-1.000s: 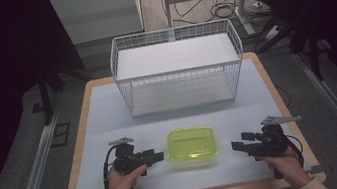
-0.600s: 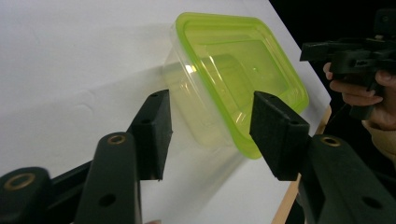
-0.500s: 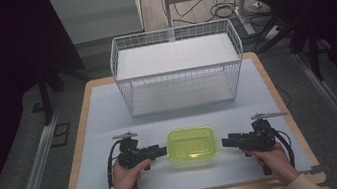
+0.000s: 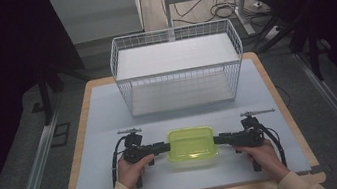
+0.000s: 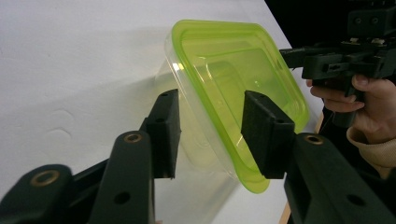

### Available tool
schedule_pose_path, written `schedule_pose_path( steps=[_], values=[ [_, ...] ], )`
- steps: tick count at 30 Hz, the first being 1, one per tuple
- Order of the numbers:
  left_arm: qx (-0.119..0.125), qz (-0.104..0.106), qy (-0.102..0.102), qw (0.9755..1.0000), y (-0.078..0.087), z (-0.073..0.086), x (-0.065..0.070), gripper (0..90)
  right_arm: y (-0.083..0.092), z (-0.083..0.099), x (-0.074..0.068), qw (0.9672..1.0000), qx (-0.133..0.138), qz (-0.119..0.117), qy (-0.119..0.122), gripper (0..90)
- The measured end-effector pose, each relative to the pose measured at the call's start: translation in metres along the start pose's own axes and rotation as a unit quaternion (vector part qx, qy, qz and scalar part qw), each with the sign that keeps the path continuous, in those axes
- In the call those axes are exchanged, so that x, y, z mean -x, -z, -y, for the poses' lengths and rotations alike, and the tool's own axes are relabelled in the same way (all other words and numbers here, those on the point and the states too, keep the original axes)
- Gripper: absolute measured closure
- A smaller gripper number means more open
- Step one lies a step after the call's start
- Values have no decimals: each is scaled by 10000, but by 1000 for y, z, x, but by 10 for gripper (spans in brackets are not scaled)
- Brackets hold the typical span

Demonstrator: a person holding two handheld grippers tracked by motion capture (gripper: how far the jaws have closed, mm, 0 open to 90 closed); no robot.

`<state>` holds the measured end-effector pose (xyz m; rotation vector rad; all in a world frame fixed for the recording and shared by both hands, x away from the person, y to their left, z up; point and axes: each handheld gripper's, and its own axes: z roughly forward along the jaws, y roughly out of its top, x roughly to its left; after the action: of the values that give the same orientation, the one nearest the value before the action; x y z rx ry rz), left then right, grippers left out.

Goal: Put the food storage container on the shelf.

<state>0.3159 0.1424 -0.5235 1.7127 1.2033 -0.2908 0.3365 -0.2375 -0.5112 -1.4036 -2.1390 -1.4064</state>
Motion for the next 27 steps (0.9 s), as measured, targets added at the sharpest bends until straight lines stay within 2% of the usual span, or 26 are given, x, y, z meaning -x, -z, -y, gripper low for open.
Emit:
schedule_pose_path(
  steps=[8,14,18,27],
  values=[
    [-76,11,-10,10000,-3,0,-2,663,-6,-1,4,9998,-93,-139,-123,593],
    [-105,34,24,9999,-2,0,-3,669,-9,0,5,9993,-203,-217,-208,647],
    [-164,82,26,9998,-4,0,-3,666,-11,1,6,9988,-230,-359,-250,689],
    [-228,144,56,9996,-5,0,-2,702,-13,2,6,9983,-264,-435,-299,711]
  ],
)
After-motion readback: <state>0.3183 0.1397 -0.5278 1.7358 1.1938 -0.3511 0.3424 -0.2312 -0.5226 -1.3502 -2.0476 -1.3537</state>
